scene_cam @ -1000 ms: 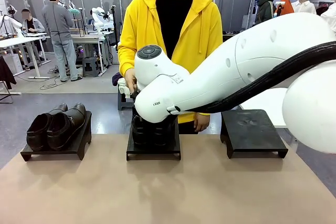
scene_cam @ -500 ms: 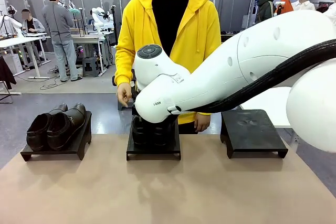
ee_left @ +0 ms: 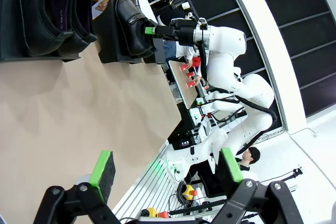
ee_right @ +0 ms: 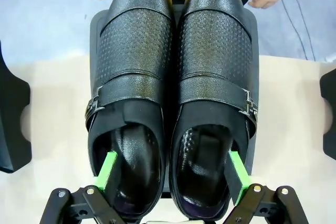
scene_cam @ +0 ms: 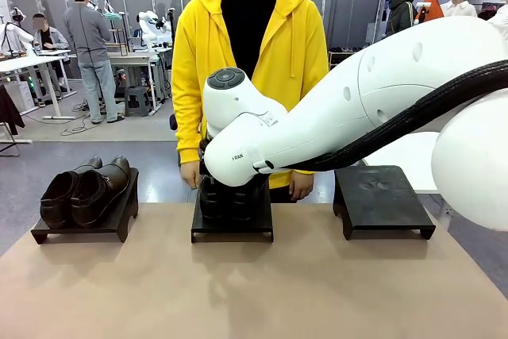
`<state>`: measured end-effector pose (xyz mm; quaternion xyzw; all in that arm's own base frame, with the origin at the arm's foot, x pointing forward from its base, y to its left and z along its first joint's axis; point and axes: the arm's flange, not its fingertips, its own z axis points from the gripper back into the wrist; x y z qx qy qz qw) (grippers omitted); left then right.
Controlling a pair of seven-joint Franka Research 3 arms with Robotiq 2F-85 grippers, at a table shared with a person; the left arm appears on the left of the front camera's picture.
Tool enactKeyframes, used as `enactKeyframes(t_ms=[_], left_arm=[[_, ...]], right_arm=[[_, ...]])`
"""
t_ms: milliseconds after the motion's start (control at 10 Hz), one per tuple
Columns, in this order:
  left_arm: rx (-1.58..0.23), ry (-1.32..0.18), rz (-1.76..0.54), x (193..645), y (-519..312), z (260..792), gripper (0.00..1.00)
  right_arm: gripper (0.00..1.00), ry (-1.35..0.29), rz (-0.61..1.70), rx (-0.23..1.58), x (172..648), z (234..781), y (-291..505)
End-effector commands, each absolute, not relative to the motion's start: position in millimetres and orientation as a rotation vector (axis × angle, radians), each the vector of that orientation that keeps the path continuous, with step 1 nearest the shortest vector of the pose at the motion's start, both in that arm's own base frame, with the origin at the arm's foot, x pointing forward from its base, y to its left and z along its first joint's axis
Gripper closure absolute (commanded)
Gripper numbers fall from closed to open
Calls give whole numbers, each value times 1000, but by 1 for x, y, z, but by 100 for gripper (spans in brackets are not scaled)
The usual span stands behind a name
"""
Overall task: Place the shoes on the stand as instructed by the person.
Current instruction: Pick up another pair of Shoes and place it on the Shoes Stand indicated by the person.
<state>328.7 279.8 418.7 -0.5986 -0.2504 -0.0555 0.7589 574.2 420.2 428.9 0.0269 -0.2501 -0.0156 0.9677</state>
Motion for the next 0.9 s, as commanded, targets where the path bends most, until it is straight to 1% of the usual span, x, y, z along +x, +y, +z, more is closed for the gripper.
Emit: enactKeyframes(t_ms=[0,500,600,700,800], left_arm=[[-1307,-545,-130,324,277,420,0],[-1307,-545,-130,324,277,420,0],[-1307,-545,-130,324,277,420,0],[-1307,-545,-130,324,277,420,0],[-1307,-545,-130,324,277,420,0]], right_arm=[[0,-508,-35,55,575,429,420],[0,-506,-31,54,574,429,420],[0,-456,-55,127,569,452,402],[0,-368,-73,240,562,472,377],[0,-341,-60,296,552,486,349]])
